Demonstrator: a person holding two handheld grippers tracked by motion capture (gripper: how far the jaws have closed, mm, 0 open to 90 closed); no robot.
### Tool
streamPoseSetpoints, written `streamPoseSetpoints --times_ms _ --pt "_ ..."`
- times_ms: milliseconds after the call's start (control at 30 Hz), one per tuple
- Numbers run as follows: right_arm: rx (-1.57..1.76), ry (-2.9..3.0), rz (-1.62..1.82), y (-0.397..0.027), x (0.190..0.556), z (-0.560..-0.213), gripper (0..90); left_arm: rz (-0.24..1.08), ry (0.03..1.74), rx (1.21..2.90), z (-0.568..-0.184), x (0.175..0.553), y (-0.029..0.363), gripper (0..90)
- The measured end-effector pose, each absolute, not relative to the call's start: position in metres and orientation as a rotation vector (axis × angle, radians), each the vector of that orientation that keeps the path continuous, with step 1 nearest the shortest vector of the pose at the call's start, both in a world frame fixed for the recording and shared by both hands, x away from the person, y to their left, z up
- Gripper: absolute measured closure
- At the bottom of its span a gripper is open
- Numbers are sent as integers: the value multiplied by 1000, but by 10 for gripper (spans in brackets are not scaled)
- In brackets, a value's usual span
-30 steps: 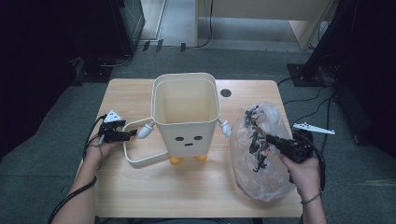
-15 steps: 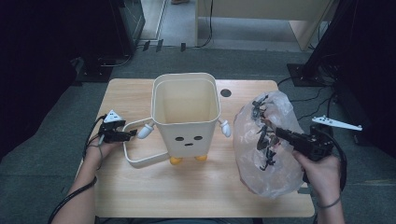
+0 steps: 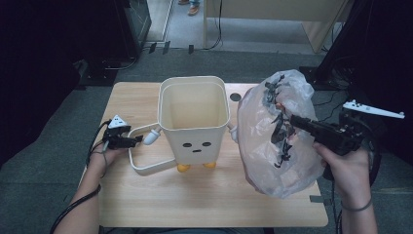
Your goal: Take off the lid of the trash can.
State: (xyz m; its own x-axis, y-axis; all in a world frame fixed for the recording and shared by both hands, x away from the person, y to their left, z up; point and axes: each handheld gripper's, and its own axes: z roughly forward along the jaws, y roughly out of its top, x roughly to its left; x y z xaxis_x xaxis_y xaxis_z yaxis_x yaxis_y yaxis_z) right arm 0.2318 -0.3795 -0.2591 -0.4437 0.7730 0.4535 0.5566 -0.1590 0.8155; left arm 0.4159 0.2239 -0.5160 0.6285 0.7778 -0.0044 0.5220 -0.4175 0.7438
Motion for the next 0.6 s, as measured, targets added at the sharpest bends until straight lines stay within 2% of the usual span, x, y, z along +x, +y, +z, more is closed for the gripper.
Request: streamPoseSetpoints --times_ms 333,600 --pt "1408 1947 1677 -352 238 -207 878 446 1014 2113 -516 416 224 259" --pt "1312 1979 1738 -331 243 -180 878 446 1013 2114 -516 416 224 258"
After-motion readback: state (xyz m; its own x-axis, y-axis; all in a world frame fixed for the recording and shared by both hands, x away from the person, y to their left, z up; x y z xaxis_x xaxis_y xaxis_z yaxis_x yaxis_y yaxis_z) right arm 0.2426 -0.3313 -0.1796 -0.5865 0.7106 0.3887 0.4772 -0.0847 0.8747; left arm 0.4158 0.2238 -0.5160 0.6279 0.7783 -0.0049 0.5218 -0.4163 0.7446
